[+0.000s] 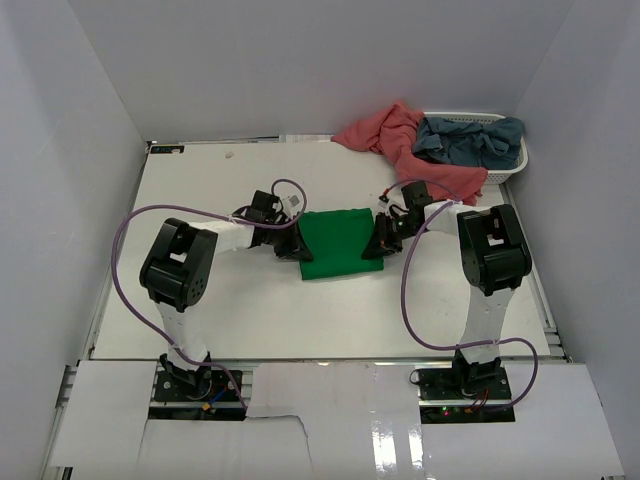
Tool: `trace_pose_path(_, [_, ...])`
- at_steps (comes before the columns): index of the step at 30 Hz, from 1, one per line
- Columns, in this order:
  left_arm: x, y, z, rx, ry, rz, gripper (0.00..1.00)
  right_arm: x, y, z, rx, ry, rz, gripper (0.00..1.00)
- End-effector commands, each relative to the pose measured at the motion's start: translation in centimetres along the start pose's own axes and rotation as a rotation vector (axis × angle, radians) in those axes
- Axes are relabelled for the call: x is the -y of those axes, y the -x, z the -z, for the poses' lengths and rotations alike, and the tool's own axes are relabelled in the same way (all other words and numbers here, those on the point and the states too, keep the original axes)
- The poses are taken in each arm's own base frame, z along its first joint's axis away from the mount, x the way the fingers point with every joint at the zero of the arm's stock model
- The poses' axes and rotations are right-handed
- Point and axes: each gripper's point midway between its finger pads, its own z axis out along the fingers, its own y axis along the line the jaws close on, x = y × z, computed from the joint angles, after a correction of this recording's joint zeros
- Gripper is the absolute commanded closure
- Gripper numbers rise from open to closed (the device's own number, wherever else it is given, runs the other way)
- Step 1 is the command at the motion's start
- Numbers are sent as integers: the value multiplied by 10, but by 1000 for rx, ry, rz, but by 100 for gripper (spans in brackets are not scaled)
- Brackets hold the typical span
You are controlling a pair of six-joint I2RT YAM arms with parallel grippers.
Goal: Fold and stack the t-shirts
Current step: Smooth out wrinkles on the folded tshirt
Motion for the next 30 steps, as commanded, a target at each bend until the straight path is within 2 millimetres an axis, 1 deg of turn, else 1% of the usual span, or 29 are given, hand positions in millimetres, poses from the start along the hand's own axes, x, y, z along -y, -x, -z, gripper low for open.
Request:
trace_pose_path(1, [-10, 2, 3, 3, 72, -20, 100, 4, 3, 12, 21, -66, 26, 91])
trace_pose_path(5, [2, 16, 16, 30, 83, -40, 100, -14, 29, 24, 65, -61, 69, 91])
trace_pose_path(6, [12, 28, 21, 57, 77, -59, 100, -22, 41, 28, 83, -56, 85, 91])
trace_pose_path(8, [24, 41, 29, 80, 70, -76, 100, -30, 51, 32, 98, -46, 99, 91])
trace_pose_path(9, [34, 54, 35, 103, 66, -88, 100, -36, 61, 34, 110, -38, 111, 91])
trace_pose_path(11, [42, 64, 41, 115, 73, -93, 100, -43, 71, 36, 123, -22, 125, 91])
trace_pose_path(12, [52, 79, 46, 149, 69, -110, 100, -44, 75, 35, 126, -19, 125, 91])
trace_pose_path(13, [55, 86, 48, 158, 69, -113, 100, -50, 85, 37, 145, -13, 141, 91])
trace_pose_path(14, [52, 88, 45, 151, 79, -104, 100, -51, 88, 37, 149, -12, 145, 92])
trace_pose_path(15, [59, 99, 46, 170, 68, -114, 100, -48, 92, 34, 149, -17, 143, 92])
trace_pose_path(16, [59, 104, 45, 173, 69, -113, 100, -51, 100, 35, 165, -20, 159, 92])
trace_pose_path(17, [54, 106, 39, 167, 79, -105, 100, -49, 104, 33, 170, -23, 162, 92])
trace_pose_path(18, [51, 109, 35, 167, 86, -100, 100, -43, 106, 27, 164, -28, 154, 92])
trace_pose_path(19, [53, 118, 35, 184, 87, -106, 100, -44, 114, 27, 177, -29, 167, 92])
trace_pose_path(20, [51, 120, 32, 184, 94, -104, 100, -42, 117, 25, 177, -34, 165, 92])
trace_pose_path(21, [45, 121, 25, 176, 104, -96, 100, -35, 118, 19, 168, -40, 155, 92])
trace_pose_path(22, [45, 127, 24, 190, 112, -101, 100, -35, 124, 18, 178, -45, 163, 92])
trace_pose_path(23, [43, 129, 22, 193, 120, -100, 100, -33, 128, 17, 181, -49, 165, 92])
trace_pose_path(24, [37, 129, 17, 188, 132, -95, 100, -28, 129, 12, 174, -54, 158, 92])
trace_pose_path(25, [36, 131, 16, 190, 138, -98, 100, -25, 132, 10, 179, -62, 159, 92])
trace_pose_path(26, [35, 134, 16, 197, 147, -105, 100, -27, 139, 11, 192, -65, 170, 92])
trace_pose_path(27, [33, 134, 14, 198, 153, -105, 100, -22, 140, 8, 189, -74, 165, 92])
trace_pose_path(30, [23, 134, 9, 193, 179, -107, 100, -17, 151, 5, 205, -94, 175, 92])
